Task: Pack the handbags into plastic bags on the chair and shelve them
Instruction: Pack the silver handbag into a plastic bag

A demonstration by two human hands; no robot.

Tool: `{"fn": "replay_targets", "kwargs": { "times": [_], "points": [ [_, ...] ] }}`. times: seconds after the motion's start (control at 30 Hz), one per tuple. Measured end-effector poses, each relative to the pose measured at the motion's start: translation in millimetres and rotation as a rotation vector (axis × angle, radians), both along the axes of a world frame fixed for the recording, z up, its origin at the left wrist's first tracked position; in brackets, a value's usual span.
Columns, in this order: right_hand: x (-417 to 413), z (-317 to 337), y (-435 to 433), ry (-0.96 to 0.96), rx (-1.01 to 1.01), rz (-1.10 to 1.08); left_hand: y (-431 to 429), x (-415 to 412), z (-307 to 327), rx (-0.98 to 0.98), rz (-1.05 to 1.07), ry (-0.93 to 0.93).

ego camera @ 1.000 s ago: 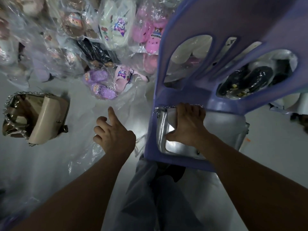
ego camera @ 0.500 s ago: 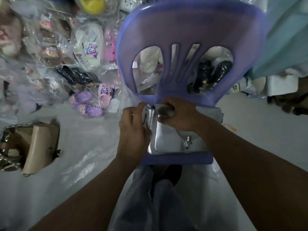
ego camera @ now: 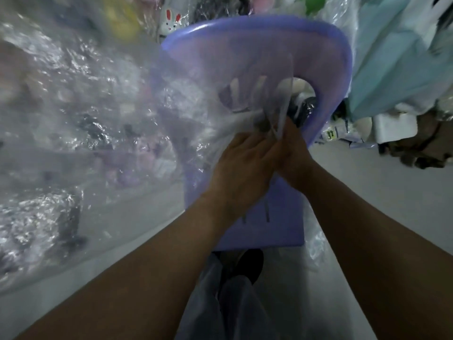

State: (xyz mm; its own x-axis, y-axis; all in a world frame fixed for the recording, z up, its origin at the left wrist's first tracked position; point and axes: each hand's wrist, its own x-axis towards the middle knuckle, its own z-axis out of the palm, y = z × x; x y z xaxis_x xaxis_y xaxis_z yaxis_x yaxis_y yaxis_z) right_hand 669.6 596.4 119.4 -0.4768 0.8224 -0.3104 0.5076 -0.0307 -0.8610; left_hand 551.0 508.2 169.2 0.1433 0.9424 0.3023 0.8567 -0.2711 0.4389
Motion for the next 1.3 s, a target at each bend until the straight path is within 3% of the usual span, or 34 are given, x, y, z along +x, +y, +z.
{"fn": "replay_targets", "kwargs": {
  "times": [0.03,0.13,0.4,0.47,0.87,1.1,1.3],
  "points": [
    [-3.3,-1.1,0.3,0.048,-0.039,-0.06,-3.7,-2.5,-3.5,-0.022,-0.008,0.023],
    [3.0,-0.2,2.0,0.071,0.107,-0.113,-17.5,-17.3,-16.8,-0.109,0.008,0.119],
    [-0.1,13.8,12.0,-0.147,0.526,0.246,-33.7,-38.2,-29.9,-0.237,-0.132,0.3],
    [-2.4,13.5,12.7,-0.203,0.521,0.275,-29.4,-38.4,-31.3,-0.213,-0.136,0.298],
    [-15.7,10.1,4.2,-0.106,0.499,-0.018,-7.8,-35.4,-26.7,-0.088,-0.034,0.36],
    [-25.0,3.5,10.5,-0.136,0.492,-0.139,-29.5,-22.7,-39.5,-0.28,0.196,0.358],
    [-18.8,3.9,11.3,-0.112,0.451,-0.305,-45.8,-26.0,-50.2,-0.338,0.65,0.266]
  ]
}}
